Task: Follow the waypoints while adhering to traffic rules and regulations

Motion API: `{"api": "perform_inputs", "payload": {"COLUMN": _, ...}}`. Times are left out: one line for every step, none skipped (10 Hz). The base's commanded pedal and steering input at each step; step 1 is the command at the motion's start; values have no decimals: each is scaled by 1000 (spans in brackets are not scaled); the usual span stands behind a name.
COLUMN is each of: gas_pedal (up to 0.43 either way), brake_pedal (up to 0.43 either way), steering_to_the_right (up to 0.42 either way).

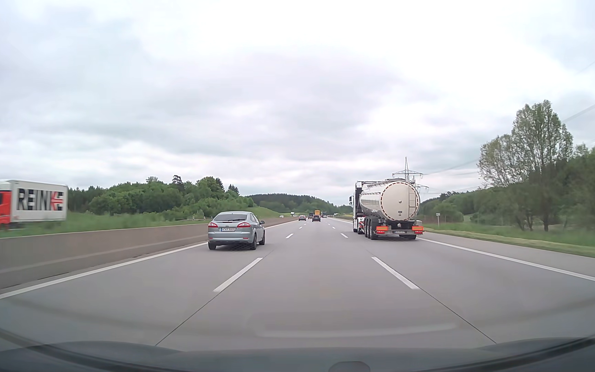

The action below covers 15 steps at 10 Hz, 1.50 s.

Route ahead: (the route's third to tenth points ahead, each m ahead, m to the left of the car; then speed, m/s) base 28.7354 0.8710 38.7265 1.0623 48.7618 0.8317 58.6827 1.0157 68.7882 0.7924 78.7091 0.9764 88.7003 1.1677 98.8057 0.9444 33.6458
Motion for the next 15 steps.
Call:
{"api": "perform_inputs", "payload": {"gas_pedal": 299, "brake_pedal": 0, "steering_to_the_right": -1}}
{"api": "perform_inputs", "payload": {"gas_pedal": 299, "brake_pedal": 0, "steering_to_the_right": -1}}
{"api": "perform_inputs", "payload": {"gas_pedal": 299, "brake_pedal": 0, "steering_to_the_right": -1}}
{"api": "perform_inputs", "payload": {"gas_pedal": 299, "brake_pedal": 0, "steering_to_the_right": -1}}
{"api": "perform_inputs", "payload": {"gas_pedal": 299, "brake_pedal": 0, "steering_to_the_right": -2}}
{"api": "perform_inputs", "payload": {"gas_pedal": 299, "brake_pedal": 0, "steering_to_the_right": -2}}
{"api": "perform_inputs", "payload": {"gas_pedal": 299, "brake_pedal": 0, "steering_to_the_right": -2}}
{"api": "perform_inputs", "payload": {"gas_pedal": 299, "brake_pedal": 0, "steering_to_the_right": -2}}
{"api": "perform_inputs", "payload": {"gas_pedal": 299, "brake_pedal": 0, "steering_to_the_right": -2}}
{"api": "perform_inputs", "payload": {"gas_pedal": 299, "brake_pedal": 0, "steering_to_the_right": -2}}
{"api": "perform_inputs", "payload": {"gas_pedal": 299, "brake_pedal": 0, "steering_to_the_right": -2}}
{"api": "perform_inputs", "payload": {"gas_pedal": 299, "brake_pedal": 0, "steering_to_the_right": -2}}
{"api": "perform_inputs", "payload": {"gas_pedal": 299, "brake_pedal": 0, "steering_to_the_right": -2}}
{"api": "perform_inputs", "payload": {"gas_pedal": 299, "brake_pedal": 0, "steering_to_the_right": -2}}
{"api": "perform_inputs", "payload": {"gas_pedal": 299, "brake_pedal": 0, "steering_to_the_right": -2}}
